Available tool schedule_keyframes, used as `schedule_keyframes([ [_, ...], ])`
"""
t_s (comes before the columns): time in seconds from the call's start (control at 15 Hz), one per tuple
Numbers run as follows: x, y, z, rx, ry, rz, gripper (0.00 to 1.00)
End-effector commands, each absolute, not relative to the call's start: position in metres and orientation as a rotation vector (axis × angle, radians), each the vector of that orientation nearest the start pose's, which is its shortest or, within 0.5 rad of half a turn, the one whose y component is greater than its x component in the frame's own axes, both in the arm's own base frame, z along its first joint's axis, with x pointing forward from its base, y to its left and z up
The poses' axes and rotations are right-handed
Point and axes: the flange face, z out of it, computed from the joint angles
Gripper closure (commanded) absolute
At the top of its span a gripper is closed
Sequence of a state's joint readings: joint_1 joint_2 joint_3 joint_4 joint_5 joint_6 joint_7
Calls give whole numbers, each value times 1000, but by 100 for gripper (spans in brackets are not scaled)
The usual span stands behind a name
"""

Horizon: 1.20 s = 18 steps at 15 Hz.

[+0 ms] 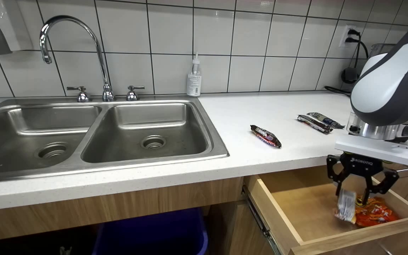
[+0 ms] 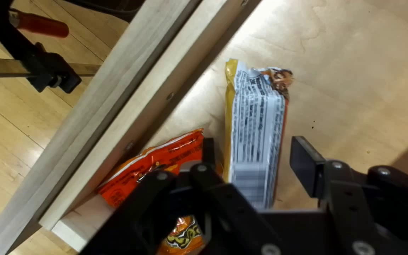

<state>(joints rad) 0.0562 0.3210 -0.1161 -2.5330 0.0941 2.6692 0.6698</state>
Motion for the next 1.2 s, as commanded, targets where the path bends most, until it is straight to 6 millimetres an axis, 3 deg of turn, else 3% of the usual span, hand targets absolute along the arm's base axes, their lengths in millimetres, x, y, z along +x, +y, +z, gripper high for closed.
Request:
schedule_keyframes([
  [0.0,430,-29,152,-2906,1282,232,11],
  [0.07,429,-28,154,-2907,1275,225,3],
  [0.2,426,-25,160,-2917,1256,208,0],
  [1.13,421,2,199,-2972,1082,80,0],
])
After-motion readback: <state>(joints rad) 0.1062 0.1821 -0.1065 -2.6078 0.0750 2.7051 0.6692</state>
